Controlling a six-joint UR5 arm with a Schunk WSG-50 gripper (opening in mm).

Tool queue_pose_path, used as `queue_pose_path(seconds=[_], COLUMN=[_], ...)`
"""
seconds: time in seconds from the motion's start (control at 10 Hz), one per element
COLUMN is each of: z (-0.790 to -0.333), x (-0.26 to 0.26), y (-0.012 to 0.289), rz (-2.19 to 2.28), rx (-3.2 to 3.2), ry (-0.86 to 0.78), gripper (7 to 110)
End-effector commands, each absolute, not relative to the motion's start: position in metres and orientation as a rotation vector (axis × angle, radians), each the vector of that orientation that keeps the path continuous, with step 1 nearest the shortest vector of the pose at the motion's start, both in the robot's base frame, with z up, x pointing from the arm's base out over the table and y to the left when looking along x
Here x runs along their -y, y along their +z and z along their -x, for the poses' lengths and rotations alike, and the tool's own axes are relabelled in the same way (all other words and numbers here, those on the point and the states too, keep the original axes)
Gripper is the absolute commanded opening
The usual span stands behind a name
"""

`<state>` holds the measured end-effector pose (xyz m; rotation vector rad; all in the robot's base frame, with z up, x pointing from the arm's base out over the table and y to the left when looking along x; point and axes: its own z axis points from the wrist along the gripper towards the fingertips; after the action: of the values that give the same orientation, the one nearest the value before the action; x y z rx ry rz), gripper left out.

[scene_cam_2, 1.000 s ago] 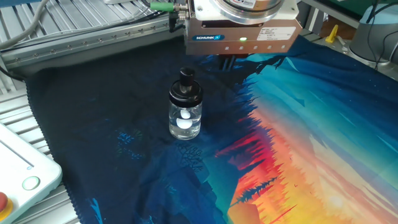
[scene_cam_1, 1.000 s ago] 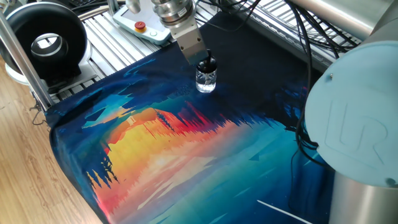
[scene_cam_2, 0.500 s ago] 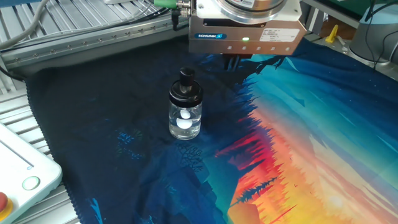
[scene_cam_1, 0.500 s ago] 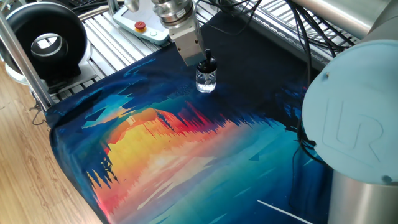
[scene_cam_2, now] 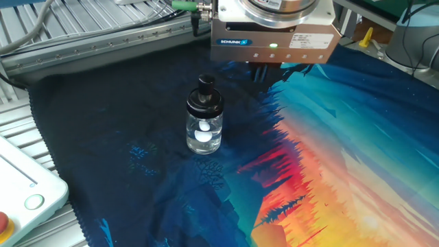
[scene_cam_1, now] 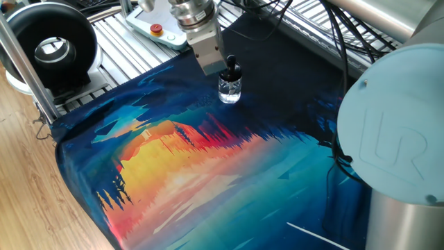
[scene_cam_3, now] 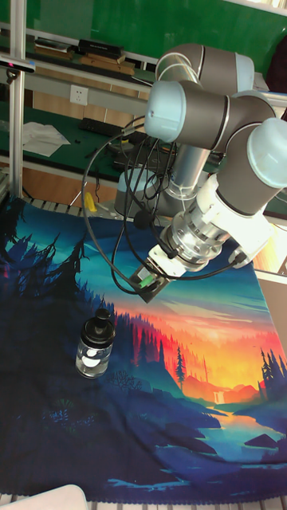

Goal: Screw the lid onto the jar

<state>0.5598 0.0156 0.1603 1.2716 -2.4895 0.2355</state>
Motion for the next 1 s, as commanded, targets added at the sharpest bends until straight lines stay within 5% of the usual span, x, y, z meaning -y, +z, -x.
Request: queue_pose_path(seconds=[0.0, 0.6, 0.9], z=[-0.555, -0.553, -0.555], x=[-0.001, -0.022, 0.003], y=[0.167, 0.161, 0.169], rz=[-1.201, -1.18, -1.184], rx=[2.469, 2.528, 2.468], ry=[0.304, 0.2, 0.33], gripper=[7, 7, 7])
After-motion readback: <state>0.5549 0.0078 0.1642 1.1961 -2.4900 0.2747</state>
